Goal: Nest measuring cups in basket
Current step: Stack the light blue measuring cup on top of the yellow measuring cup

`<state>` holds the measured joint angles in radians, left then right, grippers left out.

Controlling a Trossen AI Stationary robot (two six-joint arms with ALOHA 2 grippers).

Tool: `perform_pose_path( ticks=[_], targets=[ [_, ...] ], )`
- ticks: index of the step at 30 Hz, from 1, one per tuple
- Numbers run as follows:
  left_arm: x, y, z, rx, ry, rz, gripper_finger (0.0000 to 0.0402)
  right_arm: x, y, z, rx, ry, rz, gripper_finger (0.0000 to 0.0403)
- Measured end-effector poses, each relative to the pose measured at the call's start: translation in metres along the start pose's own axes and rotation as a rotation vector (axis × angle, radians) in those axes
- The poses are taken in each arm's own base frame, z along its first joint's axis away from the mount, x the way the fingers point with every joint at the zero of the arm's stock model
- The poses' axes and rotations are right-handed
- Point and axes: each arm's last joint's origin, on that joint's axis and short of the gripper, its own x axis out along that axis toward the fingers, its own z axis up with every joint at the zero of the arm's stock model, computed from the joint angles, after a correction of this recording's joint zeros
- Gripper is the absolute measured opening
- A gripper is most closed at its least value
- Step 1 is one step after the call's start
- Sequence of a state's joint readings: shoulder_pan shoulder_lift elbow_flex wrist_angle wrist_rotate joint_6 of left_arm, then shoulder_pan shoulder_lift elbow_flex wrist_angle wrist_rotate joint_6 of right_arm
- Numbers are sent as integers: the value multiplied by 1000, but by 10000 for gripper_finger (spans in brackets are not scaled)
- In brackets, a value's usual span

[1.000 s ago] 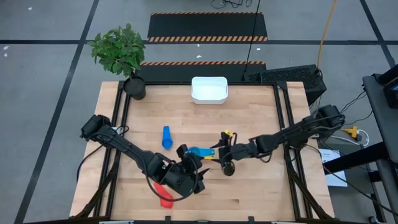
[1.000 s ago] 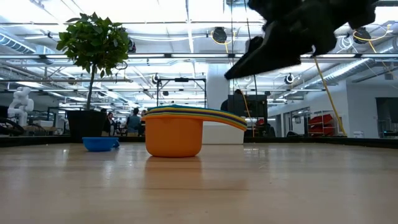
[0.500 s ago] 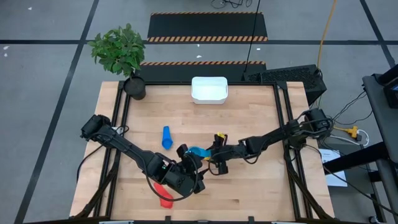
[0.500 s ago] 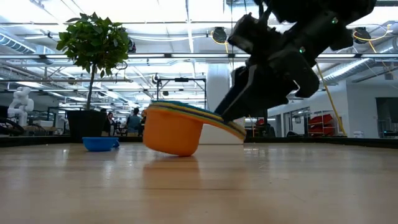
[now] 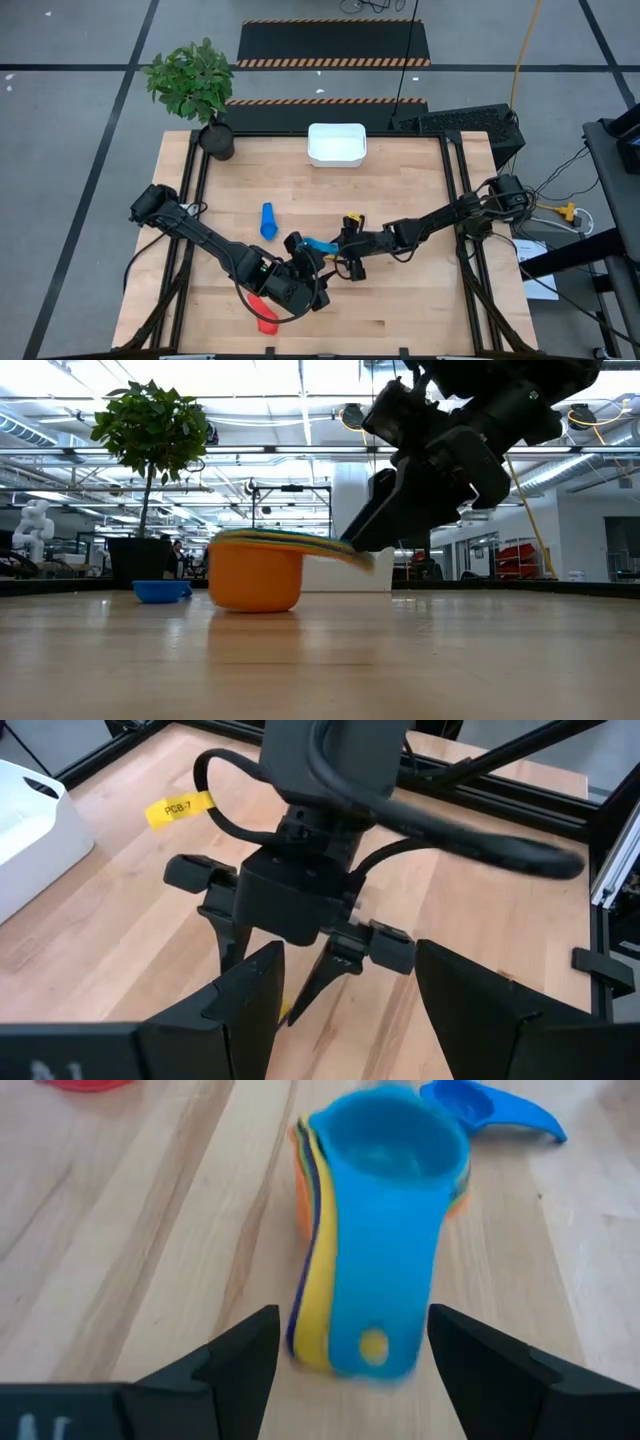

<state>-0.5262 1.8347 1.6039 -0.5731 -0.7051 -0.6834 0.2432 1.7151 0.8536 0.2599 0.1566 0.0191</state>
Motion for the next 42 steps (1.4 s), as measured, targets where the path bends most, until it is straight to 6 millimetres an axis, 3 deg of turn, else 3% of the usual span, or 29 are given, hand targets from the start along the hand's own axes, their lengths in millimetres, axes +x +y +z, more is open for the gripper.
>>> perform_pose_path(
  ticks=[12, 23, 29, 42],
  targets=[
    [1, 1, 0, 4, 0, 1, 227, -9, 4, 7, 18, -41, -36, 260],
    [2, 2, 3, -15, -9, 1, 227, 5, 9, 4, 46, -77, 49, 273],
    [2, 1, 3, 3, -14, -3, 227, 18, 8, -2, 70, -59, -11, 263],
    [2, 2, 2, 24, 1, 9, 227, 17, 15, 7, 22, -82, -35, 252]
  ],
)
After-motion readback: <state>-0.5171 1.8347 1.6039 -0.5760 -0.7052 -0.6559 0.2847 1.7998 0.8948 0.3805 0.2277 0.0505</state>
